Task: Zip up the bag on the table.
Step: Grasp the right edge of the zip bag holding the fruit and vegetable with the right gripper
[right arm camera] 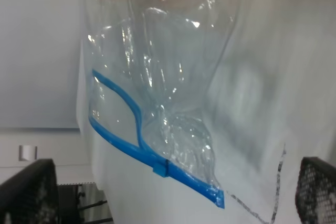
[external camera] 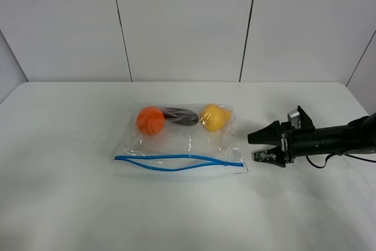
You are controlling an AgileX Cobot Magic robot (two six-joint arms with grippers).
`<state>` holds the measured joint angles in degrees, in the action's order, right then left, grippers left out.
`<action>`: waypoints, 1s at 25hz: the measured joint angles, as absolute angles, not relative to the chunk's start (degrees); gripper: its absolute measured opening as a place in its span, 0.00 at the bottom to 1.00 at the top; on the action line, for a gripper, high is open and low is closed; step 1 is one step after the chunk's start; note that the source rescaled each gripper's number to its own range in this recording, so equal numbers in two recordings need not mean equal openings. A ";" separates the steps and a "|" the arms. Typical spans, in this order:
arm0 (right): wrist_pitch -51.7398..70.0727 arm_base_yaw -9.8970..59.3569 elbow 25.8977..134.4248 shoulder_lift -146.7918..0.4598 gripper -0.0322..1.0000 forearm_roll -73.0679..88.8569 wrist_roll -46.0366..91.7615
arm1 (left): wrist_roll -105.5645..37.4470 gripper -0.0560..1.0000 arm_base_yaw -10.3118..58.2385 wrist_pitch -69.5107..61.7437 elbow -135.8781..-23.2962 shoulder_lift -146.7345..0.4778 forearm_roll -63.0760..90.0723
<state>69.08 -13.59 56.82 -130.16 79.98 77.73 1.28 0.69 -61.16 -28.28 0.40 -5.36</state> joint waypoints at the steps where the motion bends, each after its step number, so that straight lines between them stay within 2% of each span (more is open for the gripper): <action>1: 69.30 -13.59 56.82 -130.35 1.00 80.09 77.68 | 1.28 1.00 0.69 -61.16 -28.28 0.40 -5.36; 6: 69.58 -11.97 57.68 -130.92 1.00 80.93 77.26 | 1.28 1.00 0.69 -61.16 -28.28 0.40 -5.36; 17: 67.55 -2.15 62.24 -131.10 1.00 81.69 74.12 | 1.28 1.00 0.69 -61.16 -28.28 0.40 -5.36; 25: 67.16 -0.42 62.73 -131.10 1.00 81.80 72.94 | 1.28 1.00 0.69 -61.16 -28.28 0.40 -5.36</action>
